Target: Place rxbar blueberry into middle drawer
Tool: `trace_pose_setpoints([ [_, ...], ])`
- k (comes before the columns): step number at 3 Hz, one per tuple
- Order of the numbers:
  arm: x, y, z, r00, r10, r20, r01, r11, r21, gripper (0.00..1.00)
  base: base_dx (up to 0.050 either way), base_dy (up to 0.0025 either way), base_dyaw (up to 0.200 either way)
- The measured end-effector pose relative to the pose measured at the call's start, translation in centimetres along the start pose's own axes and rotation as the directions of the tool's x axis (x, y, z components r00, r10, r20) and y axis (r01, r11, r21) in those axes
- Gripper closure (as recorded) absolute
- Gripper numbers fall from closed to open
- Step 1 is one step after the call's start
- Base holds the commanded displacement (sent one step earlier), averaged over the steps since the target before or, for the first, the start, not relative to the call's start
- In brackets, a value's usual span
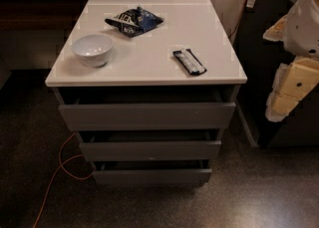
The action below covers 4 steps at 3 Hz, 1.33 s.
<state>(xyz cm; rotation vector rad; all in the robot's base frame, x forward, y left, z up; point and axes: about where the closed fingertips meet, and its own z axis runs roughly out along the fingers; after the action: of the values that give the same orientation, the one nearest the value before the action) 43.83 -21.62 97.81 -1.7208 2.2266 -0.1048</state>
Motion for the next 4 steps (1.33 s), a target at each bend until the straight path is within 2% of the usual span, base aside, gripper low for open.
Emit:
trace_pose_setpoints([
  [1, 0.0, 0.0, 0.0, 1.000, 0.000, 0.000, 0.000, 1.0000, 0.000, 0.00, -0.050, 0.00001, 0.000],
  [2, 0.0, 0.0, 0.0, 1.000, 0.000, 0.000, 0.000, 1.0000, 0.000, 0.00, 0.000, 0.00000, 0.000],
  [4, -2.8, 3.1, 6.2, 0.992, 0.010, 0.129, -0.003, 0.9988, -0.050, 0.00, 0.000, 0.00000, 0.000],
])
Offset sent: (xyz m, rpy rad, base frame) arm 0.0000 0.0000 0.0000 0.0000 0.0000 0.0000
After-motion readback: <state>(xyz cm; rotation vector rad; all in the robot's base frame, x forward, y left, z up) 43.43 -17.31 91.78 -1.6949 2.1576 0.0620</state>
